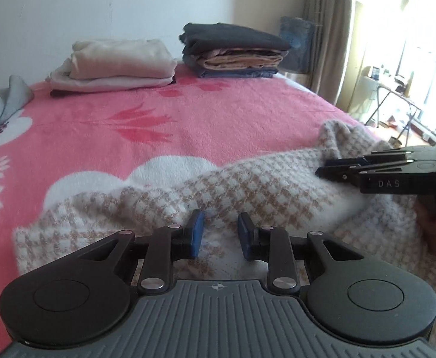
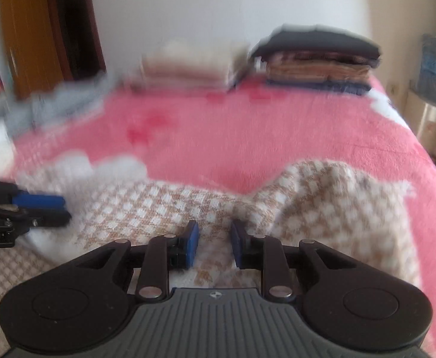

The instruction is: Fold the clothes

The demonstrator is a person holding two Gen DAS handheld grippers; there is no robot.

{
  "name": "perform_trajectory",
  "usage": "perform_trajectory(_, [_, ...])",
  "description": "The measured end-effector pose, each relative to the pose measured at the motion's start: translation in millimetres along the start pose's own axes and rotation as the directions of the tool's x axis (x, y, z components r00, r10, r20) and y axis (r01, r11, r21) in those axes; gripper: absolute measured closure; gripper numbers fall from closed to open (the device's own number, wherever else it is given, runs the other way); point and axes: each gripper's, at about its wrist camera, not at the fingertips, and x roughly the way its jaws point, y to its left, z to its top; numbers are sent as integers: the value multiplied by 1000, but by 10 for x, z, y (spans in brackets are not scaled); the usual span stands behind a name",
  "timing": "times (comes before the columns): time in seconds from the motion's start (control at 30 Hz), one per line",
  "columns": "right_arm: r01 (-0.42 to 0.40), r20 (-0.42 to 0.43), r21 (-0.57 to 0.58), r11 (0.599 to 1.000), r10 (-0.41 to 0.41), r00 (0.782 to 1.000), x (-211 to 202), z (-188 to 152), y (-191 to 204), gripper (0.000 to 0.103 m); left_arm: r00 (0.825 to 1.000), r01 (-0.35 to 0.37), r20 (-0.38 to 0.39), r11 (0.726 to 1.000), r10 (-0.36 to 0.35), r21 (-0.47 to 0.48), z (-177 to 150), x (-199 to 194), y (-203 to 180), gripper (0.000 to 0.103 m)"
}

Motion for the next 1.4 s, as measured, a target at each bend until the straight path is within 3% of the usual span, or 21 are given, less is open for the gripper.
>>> perform_trajectory(0.13, [21, -29, -13, 1000, -21, 999, -107, 204, 97, 78, 999, -11, 34, 999, 10, 49, 74, -95, -64, 74])
perform_trajectory(0.2, [-9, 22, 2, 1000, 9, 1000, -239, 291, 163, 77, 999, -17, 52, 997, 14, 73, 111, -142, -95, 73])
perform_trajectory(0.27, [-78, 55, -21, 997, 79, 995, -316, 301, 285, 77, 999, -52, 21, 990, 50, 129, 85, -71, -113, 71])
perform_trajectory(0.33, [-136, 37, -79, 988, 139, 990, -288, 213, 426, 78, 998, -57, -14, 988, 60, 145, 15, 23, -71, 71])
perform_trajectory(0.47, [-112, -1, -142, 984, 113, 994, -74, -202, 492, 77, 999, -31, -17, 995, 33, 99, -9, 39, 27, 71])
perform_trajectory(0.63, [-104, -17, -115, 988, 103, 995, -244, -10, 484, 77, 1000, -23, -8, 996, 24, 90, -25, 45, 52, 71])
perform_trajectory(0.83, [-60, -11, -264, 963, 60, 998, -211, -251, 654, 77, 1000, -28, 1, 995, 28, 92, -10, -15, 20, 71])
perform_trajectory(0.9, [-55, -28, -236, 970, 50, 998, -299, -105, 668, 77, 999, -34, 19, 995, 32, 95, 31, -105, -3, 70])
perform_trajectory(1.0, [-28, 61, -197, 980, 41, 997, -529, 110, 579, 77, 996, -45, 78, 990, 35, 131, 118, -257, -87, 70])
perform_trajectory(1.1, [50, 121, -171, 984, -30, 992, -568, 238, 434, 77, 996, 8, 92, 994, -18, 106, 236, -254, -170, 70])
perform_trajectory(1.2, [91, 61, -116, 989, -84, 995, -356, 115, 248, 77, 997, 43, 58, 992, -50, 116, 290, -72, -354, 69])
perform_trajectory(1.27, [91, -12, -89, 992, -92, 996, -165, -71, 119, 77, 999, 39, -4, 980, -39, 195, 211, 119, -510, 69])
perform_trajectory(1.4, [79, 12, -68, 995, -79, 997, -200, -127, 48, 76, 1000, -3, 16, 963, -1, 268, 22, 134, -590, 69])
